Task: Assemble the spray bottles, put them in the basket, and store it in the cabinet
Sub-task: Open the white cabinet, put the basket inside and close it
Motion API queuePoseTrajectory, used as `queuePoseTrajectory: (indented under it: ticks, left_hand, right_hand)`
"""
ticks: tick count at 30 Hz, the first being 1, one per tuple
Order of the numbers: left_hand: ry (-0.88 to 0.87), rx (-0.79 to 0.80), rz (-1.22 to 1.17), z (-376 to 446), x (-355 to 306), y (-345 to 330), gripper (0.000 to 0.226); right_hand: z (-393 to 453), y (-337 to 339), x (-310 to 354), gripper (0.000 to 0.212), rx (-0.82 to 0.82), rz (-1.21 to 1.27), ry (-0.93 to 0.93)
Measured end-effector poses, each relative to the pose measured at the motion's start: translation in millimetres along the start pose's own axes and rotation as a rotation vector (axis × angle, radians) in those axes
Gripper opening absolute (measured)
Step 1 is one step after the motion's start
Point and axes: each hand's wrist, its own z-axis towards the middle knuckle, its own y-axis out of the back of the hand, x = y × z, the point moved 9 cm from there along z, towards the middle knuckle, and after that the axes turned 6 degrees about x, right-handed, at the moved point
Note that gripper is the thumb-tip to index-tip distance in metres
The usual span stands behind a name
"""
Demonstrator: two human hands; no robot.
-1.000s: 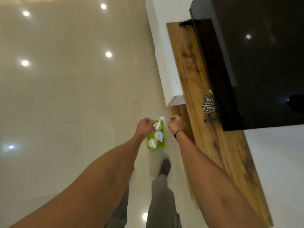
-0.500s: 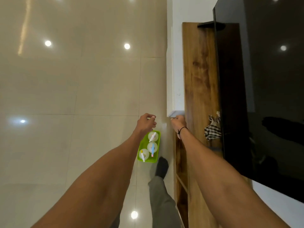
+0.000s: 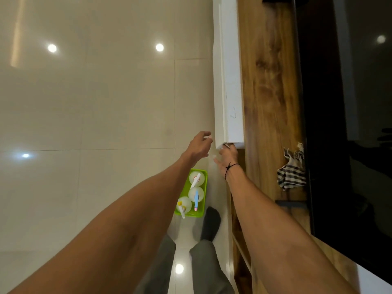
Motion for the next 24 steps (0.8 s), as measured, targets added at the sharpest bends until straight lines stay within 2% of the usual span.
queuePoseTrajectory:
  ticks: [7, 13, 17, 24]
  left_hand:
    - [-0.007, 0.052, 0.050, 27.4, 7.4, 5.8, 0.053]
    - [-0.027, 0.079, 0.049, 40.1, 15.0, 21.8, 0.057]
    - [-0.054, -0.056, 0.111, 40.7, 25.1, 58.1, 0.054]
    - [-0.045, -0.263, 0.062, 25.3, 55.4, 134.7, 0.041]
  right_hand:
    - [13.2, -2.8, -4.3, 0.040, -0.069, -0.010, 0.069]
    - [19.1, -29.7, -4.5, 0.047, -0.072, -0.244, 0.138]
    - [19.4, -64.0, -11.9, 0.049, 0.001, -0.397, 0.129]
    - [22.2, -123.8, -34.3, 0.038, 0.129, -0.458, 0.071]
